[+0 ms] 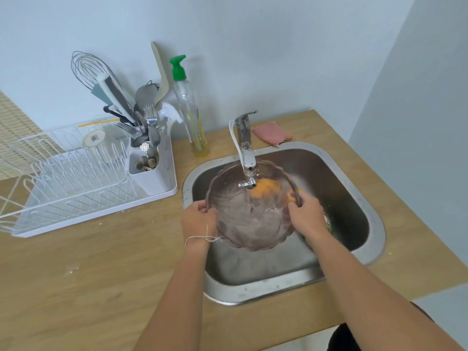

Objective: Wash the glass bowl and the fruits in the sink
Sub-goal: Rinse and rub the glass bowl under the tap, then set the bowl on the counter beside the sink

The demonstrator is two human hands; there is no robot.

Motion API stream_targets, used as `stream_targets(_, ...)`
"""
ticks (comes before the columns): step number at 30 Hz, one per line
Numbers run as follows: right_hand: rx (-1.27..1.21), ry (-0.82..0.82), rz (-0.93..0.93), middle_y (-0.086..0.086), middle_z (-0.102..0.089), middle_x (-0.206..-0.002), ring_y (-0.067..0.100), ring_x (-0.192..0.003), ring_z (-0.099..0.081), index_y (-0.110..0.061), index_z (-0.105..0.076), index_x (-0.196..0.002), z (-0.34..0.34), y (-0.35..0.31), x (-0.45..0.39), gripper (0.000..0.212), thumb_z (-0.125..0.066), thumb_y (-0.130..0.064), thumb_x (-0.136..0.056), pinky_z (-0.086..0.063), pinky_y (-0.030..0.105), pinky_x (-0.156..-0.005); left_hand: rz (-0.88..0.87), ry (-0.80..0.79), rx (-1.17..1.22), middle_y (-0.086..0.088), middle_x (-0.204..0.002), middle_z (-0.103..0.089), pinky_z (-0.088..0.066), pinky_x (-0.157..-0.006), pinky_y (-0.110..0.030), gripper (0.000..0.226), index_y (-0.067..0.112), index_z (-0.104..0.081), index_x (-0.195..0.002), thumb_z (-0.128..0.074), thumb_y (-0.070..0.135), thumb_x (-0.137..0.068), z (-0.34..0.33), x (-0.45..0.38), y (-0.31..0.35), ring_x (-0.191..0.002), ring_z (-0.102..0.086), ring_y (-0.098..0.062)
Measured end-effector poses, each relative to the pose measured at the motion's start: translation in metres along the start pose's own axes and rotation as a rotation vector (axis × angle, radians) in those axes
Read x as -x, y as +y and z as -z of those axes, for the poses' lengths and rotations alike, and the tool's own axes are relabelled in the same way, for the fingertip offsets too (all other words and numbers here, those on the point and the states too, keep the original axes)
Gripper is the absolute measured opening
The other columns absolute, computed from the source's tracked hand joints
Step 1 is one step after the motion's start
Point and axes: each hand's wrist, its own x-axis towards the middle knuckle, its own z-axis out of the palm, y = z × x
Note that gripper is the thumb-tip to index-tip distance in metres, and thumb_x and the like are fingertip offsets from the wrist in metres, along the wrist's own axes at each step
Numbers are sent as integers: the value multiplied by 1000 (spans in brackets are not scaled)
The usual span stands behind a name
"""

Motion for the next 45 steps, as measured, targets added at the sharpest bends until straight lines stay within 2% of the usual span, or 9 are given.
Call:
stream_targets(4,-296,-211,-296,14,-70,-81,31,-66,-68,-12,-66,-88,-40,13,15,12,-56,-5,-93,-63,58,-64,-53,90,-33,3,-87,-72,-46,-78,-25,17,20,-74,-98,-66,18,-84,32,10,23,-82,-65,-13)
stream_targets(8,-350,-430,-485,14,-67,-81,18,-46,-64,-5,-64,-93,-63,6,35,15,-53,5,-97,-50,25,-36,-133,111,-128,9,-74,-68,-46,-75,-25,5,25,-72,-81,-68,26,-82,52,15,50,-78,-64,-15)
stream_targets(16,-264,-564,-474,15,-63,-72,12,-35,-57,-1,-62,-98,-69,-23,45,10,-52,0,-98,-38,15,-30,-282,193,-259,6,-73,-73,-53,-75,-30,19,18,-73,-73,-66,36,-76,72,27,82,-77,-66,-21)
stream_targets(20,-173,-574,-350,12,-57,-70,12,-36,-48,-7,-57,-90,-65,-49,52,10,-57,2,-91,-27,14,-33,-186,227,-147,15,-75,-69,-49,-77,-27,14,28,-69,-79,-69,42,-78,106,25,68,-80,-65,-15)
stream_targets(25,-130,-568,-123,11,-66,-65,22,-45,-55,-11,-61,-81,-73,-84,81,20,-52,4,-92,-42,23,-39,-15,254,-35,4,-74,-75,-57,-71,-33,20,19,-77,-83,-69,36,-78,164,19,-5,-83,-75,-24)
stream_targets(32,-24,-638,64,11,-74,-93,39,-68,-76,-18,-61,-110,-129,-99,128,22,-49,-9,-94,-61,39,-51,125,339,-34,-14,-77,-76,-59,-78,-45,19,26,-70,-71,-61,15,-83,223,34,-59,-82,-72,-35)
stream_targets(36,-65,-765,116,6,-70,-106,29,-72,-77,-21,-58,-120,-150,-105,153,26,-50,-10,-98,-64,41,-57,160,386,-3,-8,-77,-77,-61,-79,-52,33,20,-76,-89,-53,27,-66,256,19,-100,-80,-74,-33)
stream_targets(40,-162,-811,48,6,-67,-115,26,-77,-78,-24,-57,-124,-160,-107,156,29,-55,-13,-98,-66,46,-65,144,378,-94,-12,-72,-72,-59,-77,-49,15,24,-65,-66,-53,29,-72,259,26,-94,-78,-70,-38)
stream_targets(45,-201,-709,31,9,-63,-116,28,-82,-74,-19,-44,-152,-148,-99,146,52,-56,-23,-102,-65,44,-65,-31,518,-334,-24,-123,-62,-42,-98,-44,37,-1,-62,-121,-57,25,-95,223,41,-66,-119,-54,-41)
